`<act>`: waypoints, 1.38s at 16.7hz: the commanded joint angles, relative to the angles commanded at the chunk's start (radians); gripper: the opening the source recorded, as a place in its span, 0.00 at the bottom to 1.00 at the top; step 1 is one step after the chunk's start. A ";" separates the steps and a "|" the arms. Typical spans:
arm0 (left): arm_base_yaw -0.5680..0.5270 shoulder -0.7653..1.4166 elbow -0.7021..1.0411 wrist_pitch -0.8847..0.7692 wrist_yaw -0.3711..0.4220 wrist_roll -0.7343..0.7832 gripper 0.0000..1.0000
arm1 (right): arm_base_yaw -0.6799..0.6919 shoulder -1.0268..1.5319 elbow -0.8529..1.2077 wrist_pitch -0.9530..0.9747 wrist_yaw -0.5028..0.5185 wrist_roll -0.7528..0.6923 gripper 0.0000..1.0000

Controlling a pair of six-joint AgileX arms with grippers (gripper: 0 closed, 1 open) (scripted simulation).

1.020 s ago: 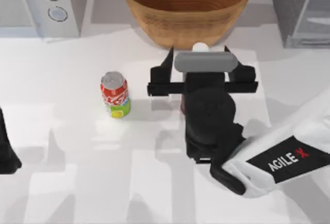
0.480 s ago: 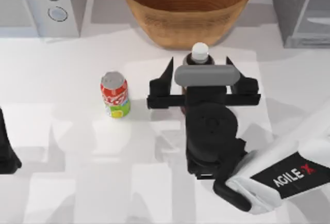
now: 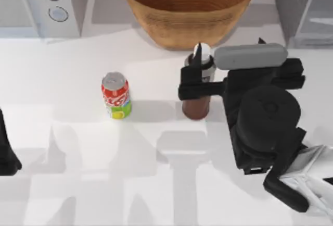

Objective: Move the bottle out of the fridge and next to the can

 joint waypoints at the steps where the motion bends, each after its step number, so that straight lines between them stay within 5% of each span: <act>1: 0.000 0.000 0.000 0.000 0.000 0.000 1.00 | -0.026 -0.083 -0.040 -0.046 -0.031 -0.001 1.00; 15: 0.000 0.000 0.000 0.000 0.000 0.000 1.00 | -0.678 -1.468 -0.569 -0.877 -0.635 -0.003 1.00; 23: 0.000 0.000 0.000 0.000 0.000 0.000 1.00 | -0.844 -1.716 -0.632 -1.059 -0.799 -0.004 1.00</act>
